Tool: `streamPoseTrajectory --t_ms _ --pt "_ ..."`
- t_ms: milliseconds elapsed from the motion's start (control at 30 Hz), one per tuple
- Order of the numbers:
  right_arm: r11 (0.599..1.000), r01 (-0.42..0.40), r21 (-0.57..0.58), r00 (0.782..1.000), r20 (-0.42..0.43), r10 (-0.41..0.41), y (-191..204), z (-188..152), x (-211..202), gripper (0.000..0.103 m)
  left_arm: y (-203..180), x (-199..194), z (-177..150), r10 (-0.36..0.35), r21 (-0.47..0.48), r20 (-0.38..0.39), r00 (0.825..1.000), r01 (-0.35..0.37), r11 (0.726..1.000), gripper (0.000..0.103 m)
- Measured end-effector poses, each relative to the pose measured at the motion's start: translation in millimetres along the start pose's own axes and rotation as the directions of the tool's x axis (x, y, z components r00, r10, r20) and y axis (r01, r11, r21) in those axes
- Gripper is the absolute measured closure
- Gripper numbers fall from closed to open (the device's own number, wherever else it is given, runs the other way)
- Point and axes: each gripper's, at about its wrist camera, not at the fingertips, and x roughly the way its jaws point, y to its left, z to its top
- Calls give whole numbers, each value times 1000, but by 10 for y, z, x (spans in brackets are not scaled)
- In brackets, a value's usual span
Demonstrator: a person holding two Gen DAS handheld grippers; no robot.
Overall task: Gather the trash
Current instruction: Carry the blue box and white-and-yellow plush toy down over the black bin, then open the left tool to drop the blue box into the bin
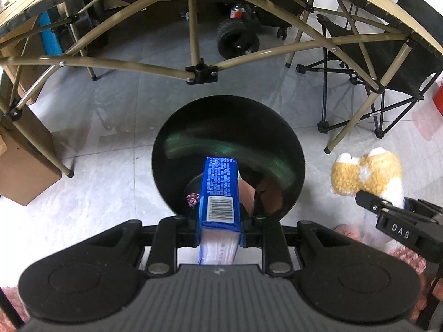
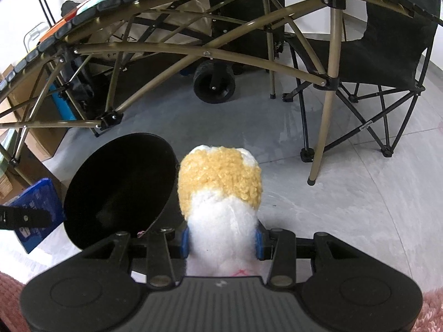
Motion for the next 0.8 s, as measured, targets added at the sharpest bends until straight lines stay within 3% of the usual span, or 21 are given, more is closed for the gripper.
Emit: streamPoseTrajectory --t_ms 800 --pt "998 61 32 998 -22 -61 -216 -16 114 62 -342 353 470 15 -51 -38 999 -17 999 79"
